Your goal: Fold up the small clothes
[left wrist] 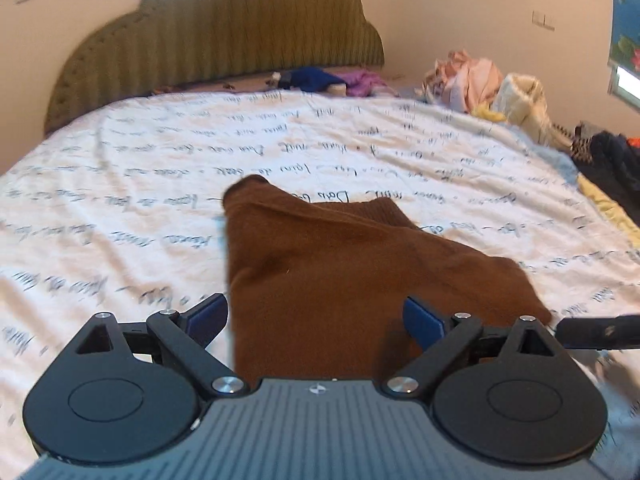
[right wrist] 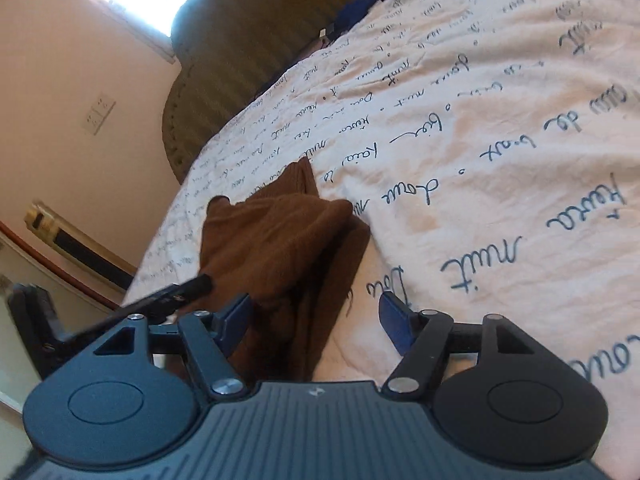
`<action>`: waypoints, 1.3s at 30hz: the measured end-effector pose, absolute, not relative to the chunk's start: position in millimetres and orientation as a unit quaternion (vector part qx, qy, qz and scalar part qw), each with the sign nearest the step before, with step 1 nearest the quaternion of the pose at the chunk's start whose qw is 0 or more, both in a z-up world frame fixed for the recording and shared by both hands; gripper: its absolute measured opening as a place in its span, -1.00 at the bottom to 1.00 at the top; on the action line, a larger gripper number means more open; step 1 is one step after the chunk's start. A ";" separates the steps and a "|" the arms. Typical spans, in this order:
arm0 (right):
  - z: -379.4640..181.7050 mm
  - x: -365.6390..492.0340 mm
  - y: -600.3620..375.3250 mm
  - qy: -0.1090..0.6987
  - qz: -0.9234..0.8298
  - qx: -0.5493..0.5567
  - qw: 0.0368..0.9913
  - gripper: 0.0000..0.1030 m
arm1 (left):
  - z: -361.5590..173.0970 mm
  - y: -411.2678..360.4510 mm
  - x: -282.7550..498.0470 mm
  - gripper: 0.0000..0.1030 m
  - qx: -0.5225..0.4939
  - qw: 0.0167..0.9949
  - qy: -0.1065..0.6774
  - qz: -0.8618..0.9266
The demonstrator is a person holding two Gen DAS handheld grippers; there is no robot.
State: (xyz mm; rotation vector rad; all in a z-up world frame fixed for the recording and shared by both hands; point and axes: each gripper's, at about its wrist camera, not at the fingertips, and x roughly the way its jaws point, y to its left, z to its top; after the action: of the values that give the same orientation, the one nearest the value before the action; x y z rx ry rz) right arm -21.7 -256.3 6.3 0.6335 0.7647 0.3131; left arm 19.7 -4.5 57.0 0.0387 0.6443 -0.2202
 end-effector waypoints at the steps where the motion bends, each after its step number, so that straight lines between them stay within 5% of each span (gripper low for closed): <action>1: 8.4 -33.8 -249.3 0.363 0.136 0.270 0.881 0.50 | 59.3 -1.9 1.8 0.87 0.024 0.946 0.306 -0.103; 11: 7.1 -113.6 -185.0 0.384 0.024 0.094 0.918 0.59 | 18.5 2.7 -95.7 0.96 0.058 0.937 0.337 -0.075; 16: 5.5 -107.1 -154.2 0.403 0.006 0.054 0.914 0.98 | 10.2 13.0 -83.0 1.00 0.033 0.929 0.362 -0.062; 39: -7.6 -114.1 -132.7 0.364 -0.034 0.037 0.930 1.00 | 8.3 14.2 -83.3 1.00 0.029 0.933 0.355 -0.058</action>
State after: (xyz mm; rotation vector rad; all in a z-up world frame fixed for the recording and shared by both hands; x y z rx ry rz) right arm -114.1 -132.7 -7.6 0.0748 0.7446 -0.0695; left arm -83.3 14.2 8.3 0.0592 0.7253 -0.1187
